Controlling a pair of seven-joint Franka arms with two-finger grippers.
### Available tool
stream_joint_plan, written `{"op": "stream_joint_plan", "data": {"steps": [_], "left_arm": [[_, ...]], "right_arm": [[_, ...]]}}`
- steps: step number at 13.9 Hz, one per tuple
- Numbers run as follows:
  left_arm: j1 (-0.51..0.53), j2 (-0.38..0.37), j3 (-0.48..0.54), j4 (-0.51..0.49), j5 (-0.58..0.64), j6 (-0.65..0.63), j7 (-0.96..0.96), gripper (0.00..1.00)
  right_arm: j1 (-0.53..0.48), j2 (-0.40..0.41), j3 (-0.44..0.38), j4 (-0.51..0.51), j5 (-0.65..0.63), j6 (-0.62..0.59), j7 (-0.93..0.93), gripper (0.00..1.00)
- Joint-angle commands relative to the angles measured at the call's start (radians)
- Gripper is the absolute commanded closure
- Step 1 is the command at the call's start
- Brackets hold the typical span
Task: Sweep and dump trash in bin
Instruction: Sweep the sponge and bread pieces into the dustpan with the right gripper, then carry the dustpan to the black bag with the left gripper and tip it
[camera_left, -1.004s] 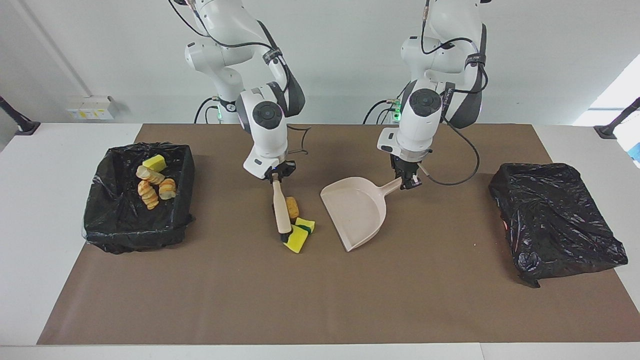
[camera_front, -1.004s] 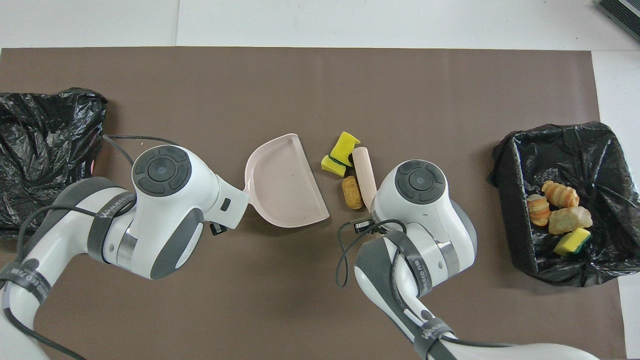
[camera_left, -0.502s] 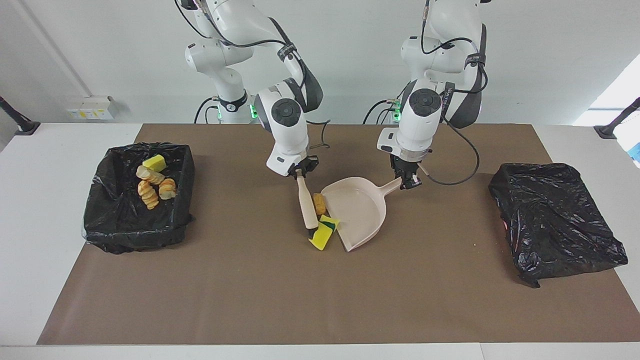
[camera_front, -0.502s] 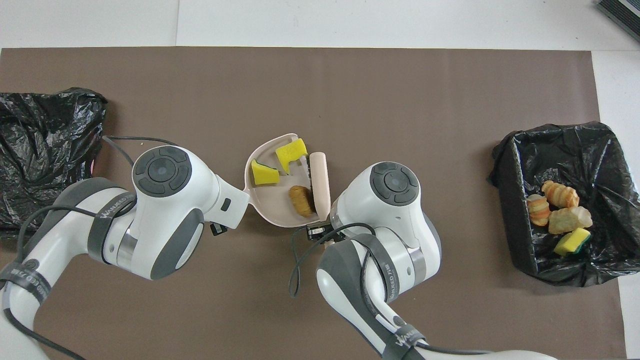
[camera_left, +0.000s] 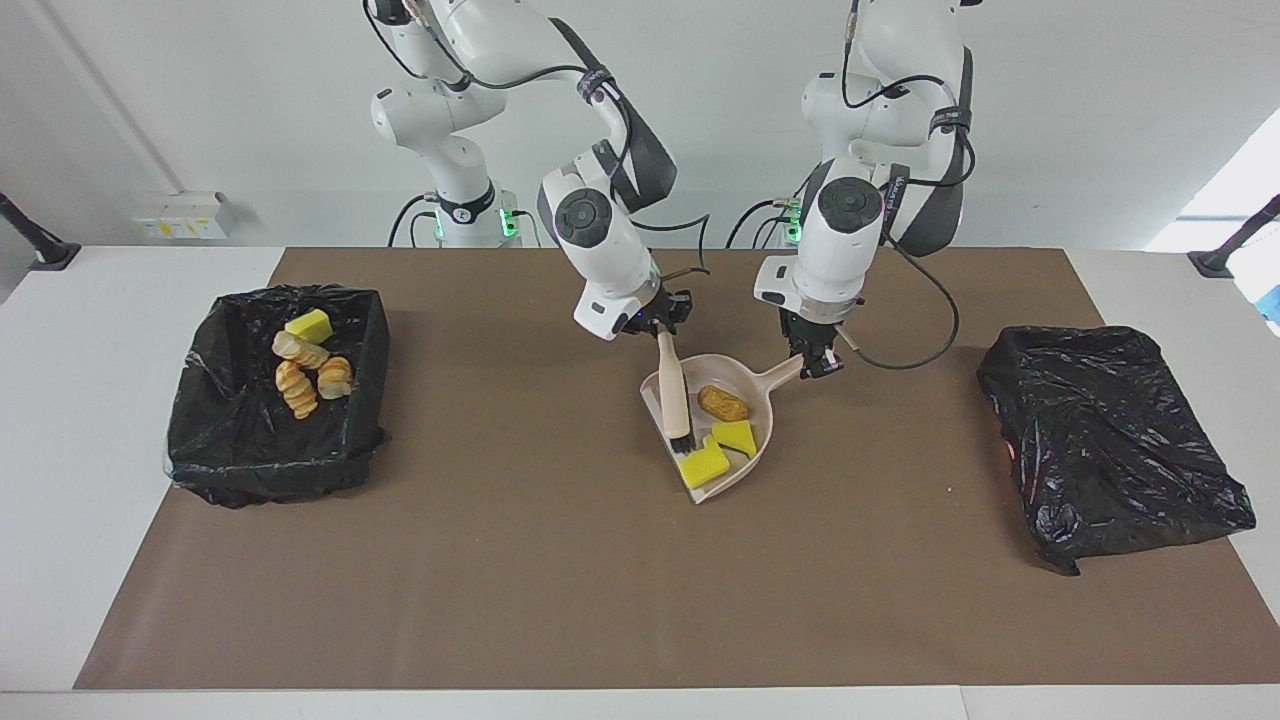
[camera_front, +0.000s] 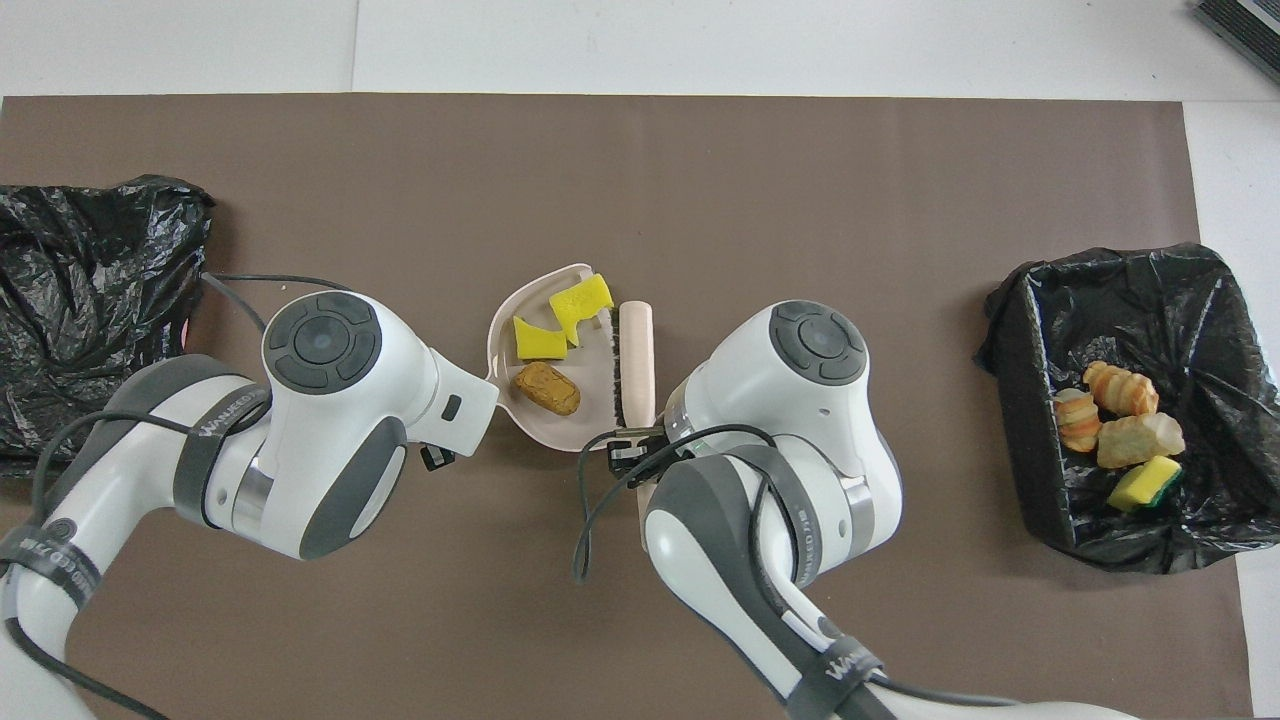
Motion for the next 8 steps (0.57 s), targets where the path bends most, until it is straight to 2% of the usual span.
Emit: {"op": "stream_joint_plan", "data": {"steps": [1,4,8], "left_arm": [[-0.005,-0.025,0.013,-0.021,-0.021,0.013,-0.011,1.0],[0.036,-0.059,0.013,-0.015,-0.024,0.008,-0.005,1.0],[0.134,-0.128,0.013,0.013,-0.044,-0.059,0.102,1.0]], "right_arm": [[-0.066,-0.071,0.007,0.012,-0.096,-0.105,0.036,1.0],[-0.043,-0.102,0.02,0.01,-0.253,-0.141,0.164,1.0],[0.058,-0.176,0.022,-0.079,-0.272,-0.119,0.268,1.0]]}}
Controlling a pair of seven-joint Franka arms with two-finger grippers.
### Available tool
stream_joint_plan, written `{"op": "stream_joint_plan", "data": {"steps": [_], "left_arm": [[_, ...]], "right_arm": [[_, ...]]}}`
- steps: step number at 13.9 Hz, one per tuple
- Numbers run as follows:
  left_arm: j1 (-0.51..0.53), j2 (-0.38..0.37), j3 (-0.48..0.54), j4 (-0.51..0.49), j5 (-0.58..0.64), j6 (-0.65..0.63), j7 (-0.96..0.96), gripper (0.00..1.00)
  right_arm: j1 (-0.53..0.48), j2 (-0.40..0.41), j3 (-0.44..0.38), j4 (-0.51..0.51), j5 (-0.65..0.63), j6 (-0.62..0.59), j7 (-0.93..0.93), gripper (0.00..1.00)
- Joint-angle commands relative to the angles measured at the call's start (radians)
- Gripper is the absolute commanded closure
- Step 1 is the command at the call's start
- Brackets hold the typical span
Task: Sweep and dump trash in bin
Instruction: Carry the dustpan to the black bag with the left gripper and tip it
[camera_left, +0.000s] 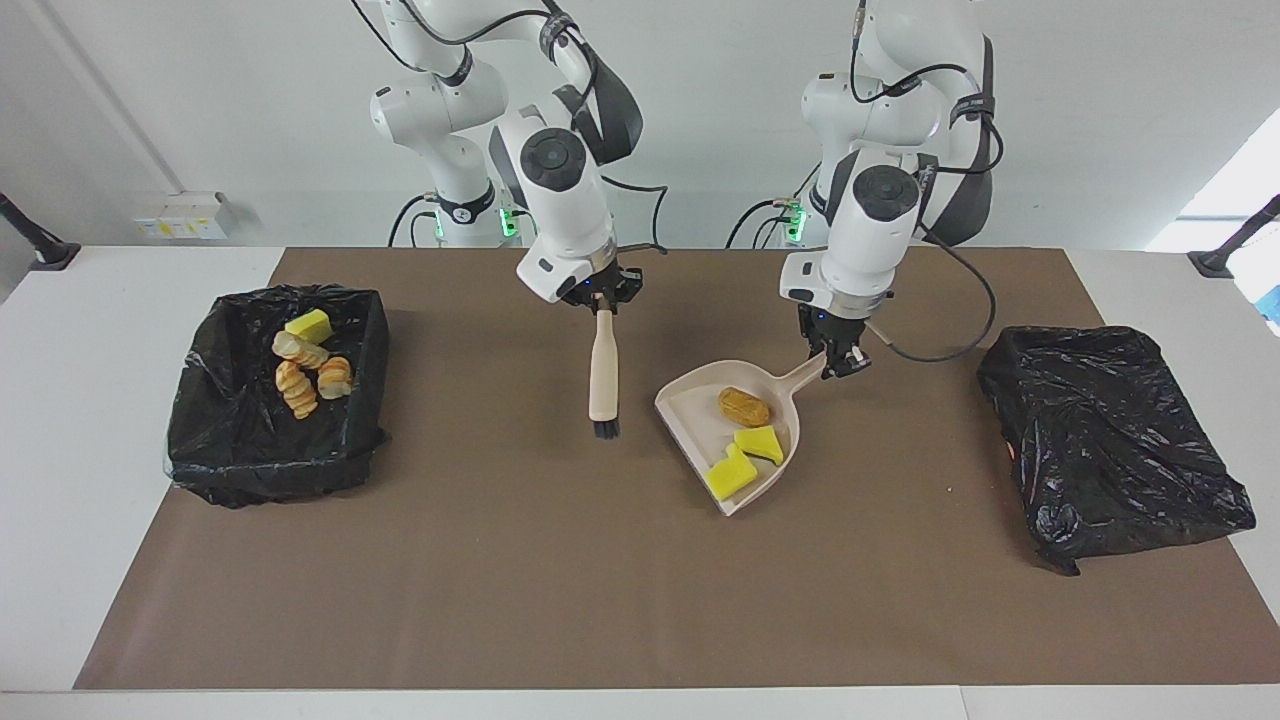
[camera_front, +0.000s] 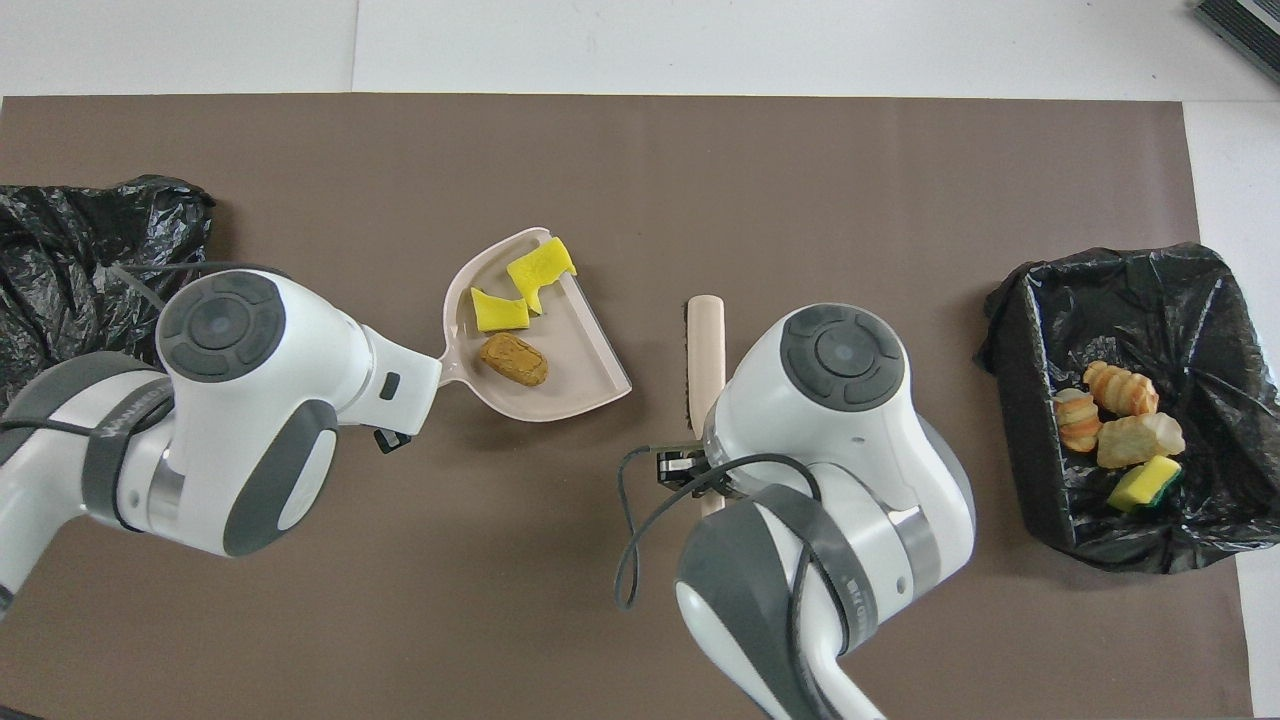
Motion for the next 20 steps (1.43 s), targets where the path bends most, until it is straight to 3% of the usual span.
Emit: {"op": "stream_joint_plan", "data": {"steps": [1,6,11,14,16,19,20], "left_arm": [[0.083,-0.052,-0.004,0.027,-0.029,-0.081,0.112,1.0],[0.311,-0.04,0.004,0.17,-0.072,-0.305,0.359,1.0],[0.517,-0.026,0.009,0.231,-0.063,-0.337,0.647,1.0],[0.682,0.055,0.009,0.384,-0.061,-0.373,0.854,1.0],[0.745,0.084,0.009,0.435,-0.026,-0.374,0.934,1.0],[0.833,0.107,0.009,0.474,0.022,-0.351,1.008,1.0],[0.845,0.116,0.009,0.484,0.025,-0.344,1.008,1.0]], "right_arm": [[0.062,-0.07,0.005,-0.072,-0.027,0.025,0.079,1.0],[0.232,-0.005,0.005,-0.077,-0.027,0.099,0.244,1.0],[0.354,0.051,0.007,-0.124,-0.024,0.188,0.306,1.0],[0.383,0.065,0.005,-0.143,-0.017,0.226,0.308,1.0],[0.382,0.067,0.005,-0.152,-0.008,0.238,0.308,1.0],[0.372,0.067,0.005,-0.173,-0.004,0.278,0.303,0.95],[0.372,0.067,0.005,-0.17,-0.004,0.266,0.305,0.8]]}}
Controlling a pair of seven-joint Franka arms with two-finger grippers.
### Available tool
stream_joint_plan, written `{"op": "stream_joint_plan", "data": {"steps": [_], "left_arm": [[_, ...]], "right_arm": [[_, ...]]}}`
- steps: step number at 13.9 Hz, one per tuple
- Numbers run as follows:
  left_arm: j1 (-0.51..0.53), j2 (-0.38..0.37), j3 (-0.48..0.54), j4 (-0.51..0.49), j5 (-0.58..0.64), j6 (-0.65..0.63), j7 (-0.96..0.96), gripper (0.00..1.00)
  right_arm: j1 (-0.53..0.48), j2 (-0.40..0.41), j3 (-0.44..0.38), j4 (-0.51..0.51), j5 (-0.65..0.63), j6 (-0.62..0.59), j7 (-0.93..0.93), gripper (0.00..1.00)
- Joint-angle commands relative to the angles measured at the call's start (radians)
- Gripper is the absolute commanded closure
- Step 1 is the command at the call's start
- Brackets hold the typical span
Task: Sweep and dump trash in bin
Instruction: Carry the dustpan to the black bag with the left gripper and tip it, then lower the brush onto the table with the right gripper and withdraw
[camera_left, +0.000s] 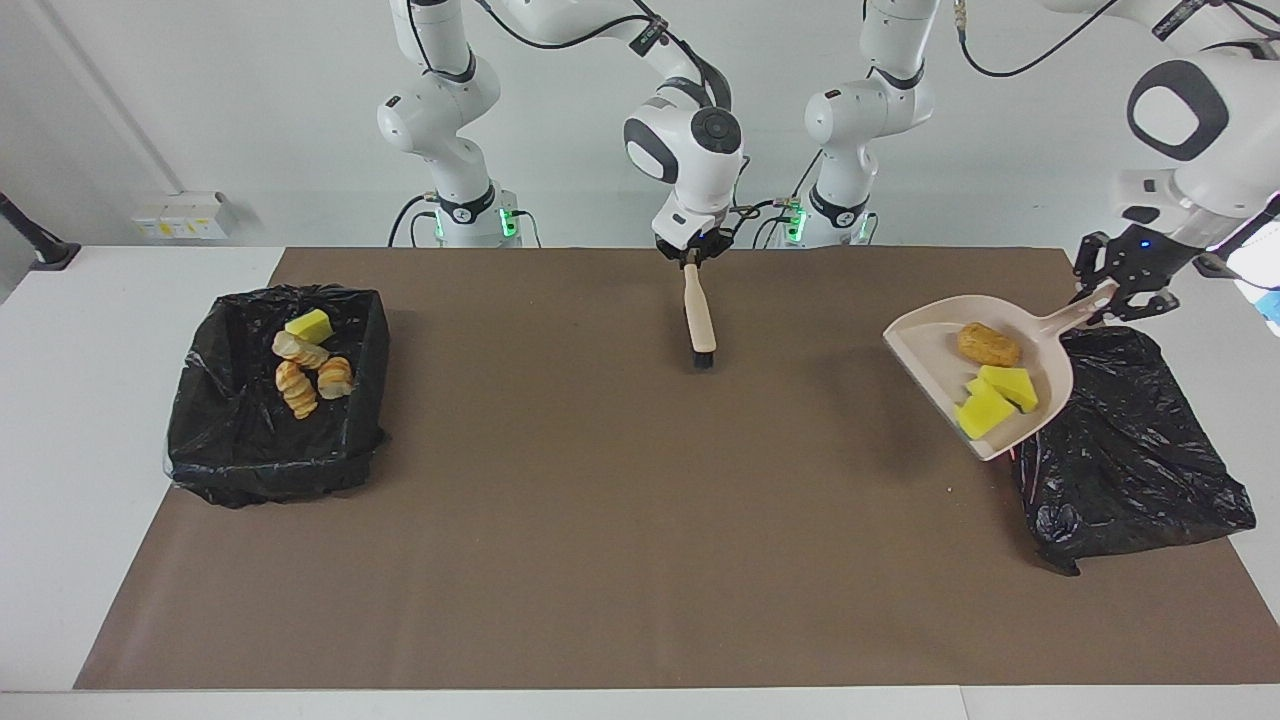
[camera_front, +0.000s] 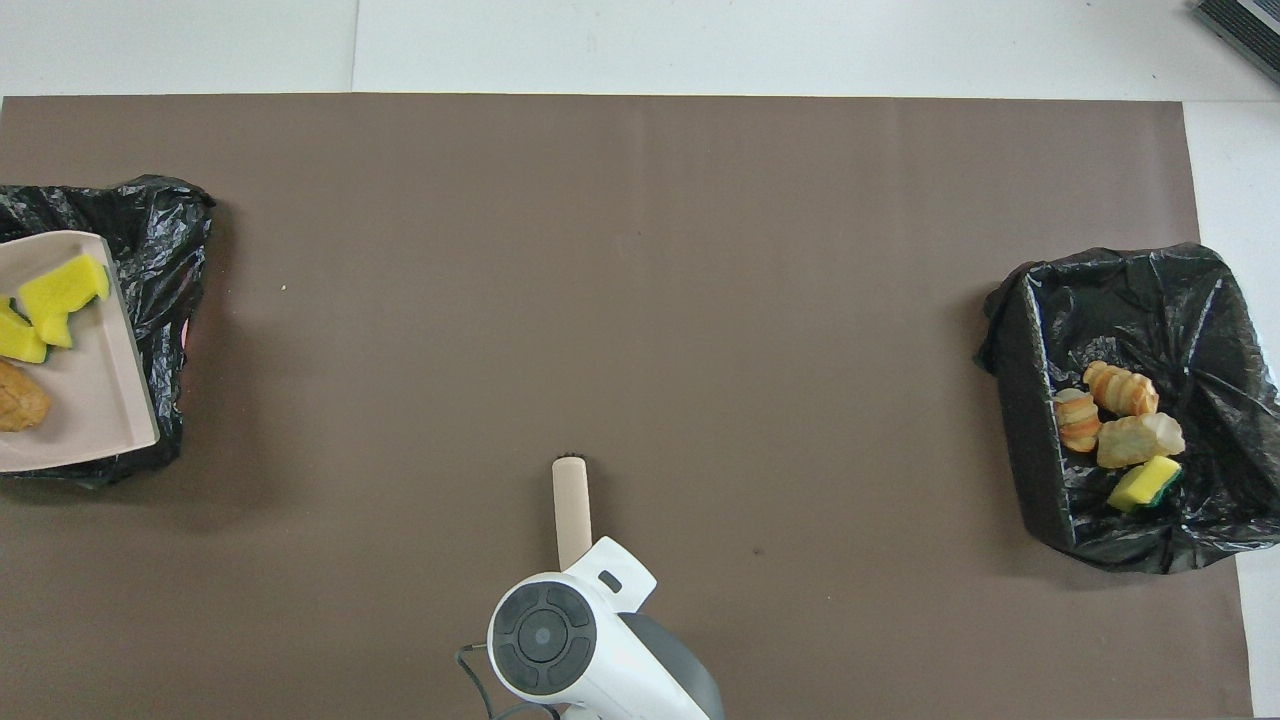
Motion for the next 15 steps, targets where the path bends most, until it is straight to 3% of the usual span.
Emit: {"op": "stream_joint_plan", "data": {"steps": [1,2,5,7,12,15], "left_arm": [[0.042,0.033,-0.016,0.063,0.026,0.014,0.023,1.0],[0.058,0.034,-0.016,0.063,0.026,0.036,0.021,1.0],[0.068,0.057,-0.014,0.063,0.065,0.183,0.009,1.0],[0.068,0.073,-0.01,0.063,0.152,0.258,0.003,1.0],[0.003,0.065,-0.014,0.051,0.427,0.222,-0.121,1.0],[-0.06,0.062,-0.014,0.051,0.553,0.176,-0.222,1.0]], "right_arm": [[-0.006,-0.01,0.002,-0.006,-0.002,0.003,0.02,0.37],[-0.004,-0.004,0.002,0.022,-0.007,-0.029,0.024,0.0],[-0.052,-0.004,-0.005,0.129,-0.022,-0.163,0.014,0.0],[-0.099,-0.033,-0.009,0.181,-0.039,-0.261,-0.034,0.0],[-0.271,-0.068,-0.01,0.37,-0.11,-0.529,-0.272,0.0],[-0.371,-0.071,-0.013,0.453,-0.165,-0.595,-0.441,0.0]]}}
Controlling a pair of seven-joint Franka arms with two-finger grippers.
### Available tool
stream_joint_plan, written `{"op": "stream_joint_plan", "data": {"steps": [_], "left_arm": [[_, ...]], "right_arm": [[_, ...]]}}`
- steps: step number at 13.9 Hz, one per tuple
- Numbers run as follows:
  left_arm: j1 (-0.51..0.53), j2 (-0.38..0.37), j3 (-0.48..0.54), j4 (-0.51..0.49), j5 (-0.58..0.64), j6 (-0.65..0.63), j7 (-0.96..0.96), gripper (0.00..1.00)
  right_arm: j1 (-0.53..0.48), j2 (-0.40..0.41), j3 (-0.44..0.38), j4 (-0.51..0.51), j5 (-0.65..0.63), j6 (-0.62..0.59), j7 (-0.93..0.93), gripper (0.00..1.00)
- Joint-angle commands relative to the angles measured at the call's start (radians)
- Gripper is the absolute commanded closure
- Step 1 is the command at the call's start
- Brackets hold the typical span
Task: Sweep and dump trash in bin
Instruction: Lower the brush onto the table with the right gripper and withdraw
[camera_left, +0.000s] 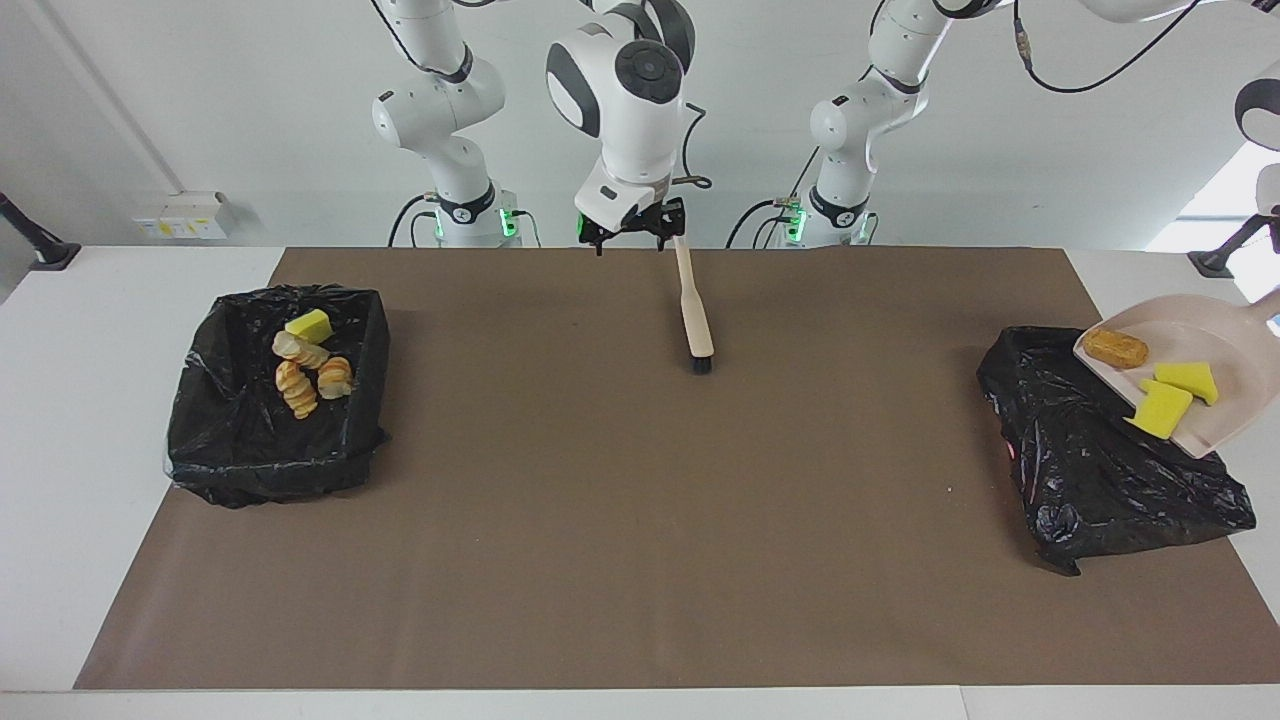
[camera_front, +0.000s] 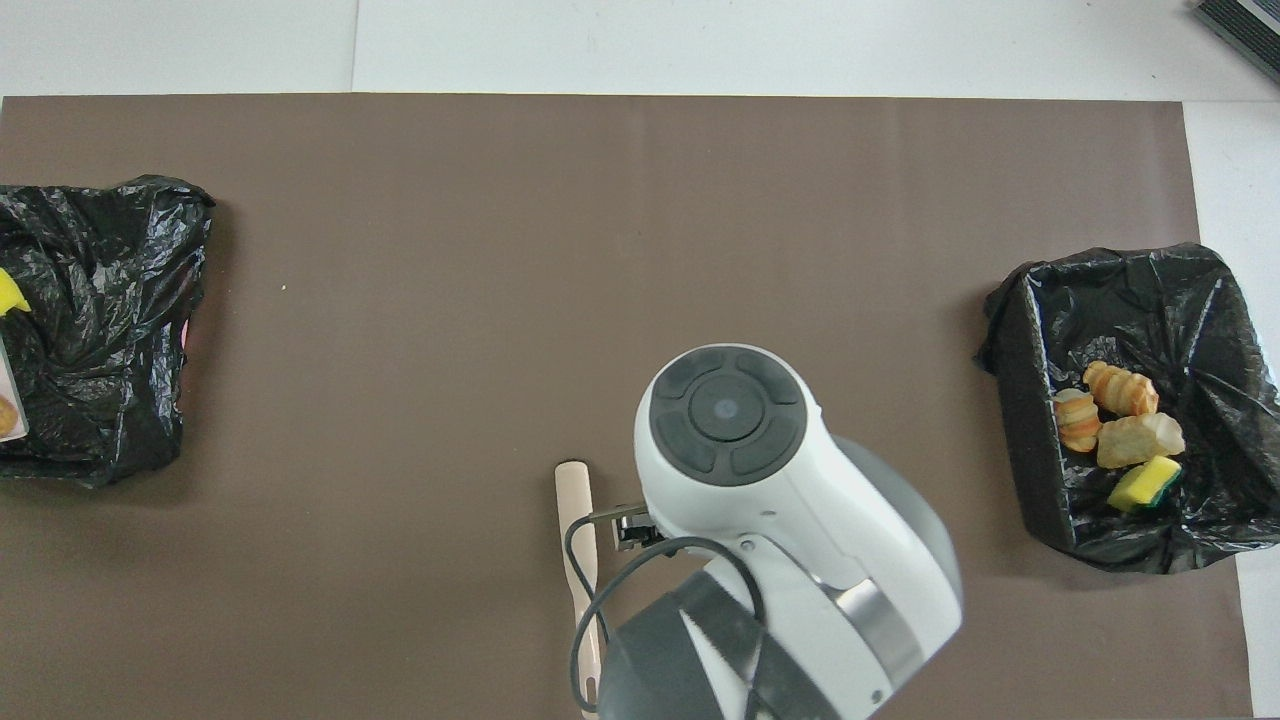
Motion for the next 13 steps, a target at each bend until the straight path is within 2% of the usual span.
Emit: {"op": "stream_joint_plan", "data": {"steps": [1,5,7,10,13], "left_arm": [[-0.084,0.001,0.008,0.018,0.083,-0.062,-0.099,1.0],[-0.104,0.001,0.008,0.021,0.196,-0.063,-0.124,1.0],[-0.119,0.004,0.003,0.025,0.294,-0.056,-0.173,1.0],[-0.193,0.007,0.005,0.027,0.4,-0.073,-0.182,1.0],[-0.222,0.004,0.006,0.034,0.474,-0.075,-0.182,1.0]], "right_arm": [[-0.108,0.014,0.01,0.087,-0.035,-0.059,-0.172,0.0],[-0.291,-0.003,0.006,0.107,-0.065,-0.069,-0.398,0.0],[-0.364,0.0,0.008,0.136,-0.094,-0.059,-0.491,0.0],[-0.435,0.014,0.01,0.19,-0.176,-0.055,-0.58,0.0],[-0.553,0.007,0.011,0.198,-0.163,-0.024,-0.59,0.0]]}}
